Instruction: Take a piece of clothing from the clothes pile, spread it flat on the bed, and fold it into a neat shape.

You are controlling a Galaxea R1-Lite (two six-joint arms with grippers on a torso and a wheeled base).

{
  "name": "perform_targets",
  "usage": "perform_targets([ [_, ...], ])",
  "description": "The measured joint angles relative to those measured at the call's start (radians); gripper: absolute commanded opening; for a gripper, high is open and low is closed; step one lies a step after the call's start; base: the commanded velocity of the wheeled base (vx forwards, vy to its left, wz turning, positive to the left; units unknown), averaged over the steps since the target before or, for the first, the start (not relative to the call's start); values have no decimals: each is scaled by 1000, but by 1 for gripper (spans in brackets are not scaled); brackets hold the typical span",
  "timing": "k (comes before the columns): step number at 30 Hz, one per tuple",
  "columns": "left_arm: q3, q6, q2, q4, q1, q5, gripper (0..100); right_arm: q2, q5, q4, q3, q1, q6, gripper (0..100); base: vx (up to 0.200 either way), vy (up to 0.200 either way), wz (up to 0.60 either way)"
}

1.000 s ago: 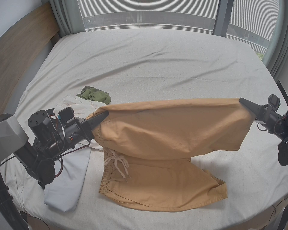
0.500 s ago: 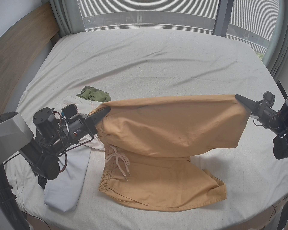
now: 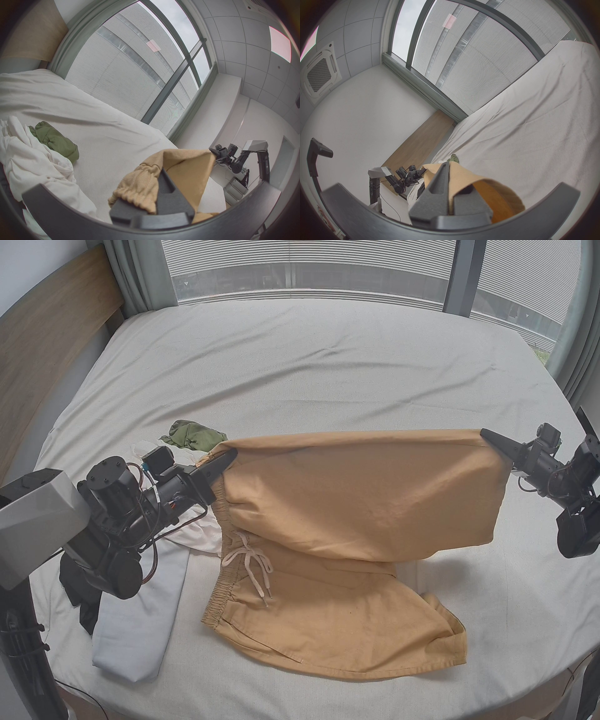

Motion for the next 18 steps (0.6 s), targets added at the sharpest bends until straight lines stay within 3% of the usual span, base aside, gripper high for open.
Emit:
perform_targets([
  [3,-61,-9,36,0,-4,43,0,32,0,0,-55,0,8,0,0,0,0],
  [18,-219,-33,166,3,-5,68,0,204,-1,0,-273,0,29,0,0,0,0],
])
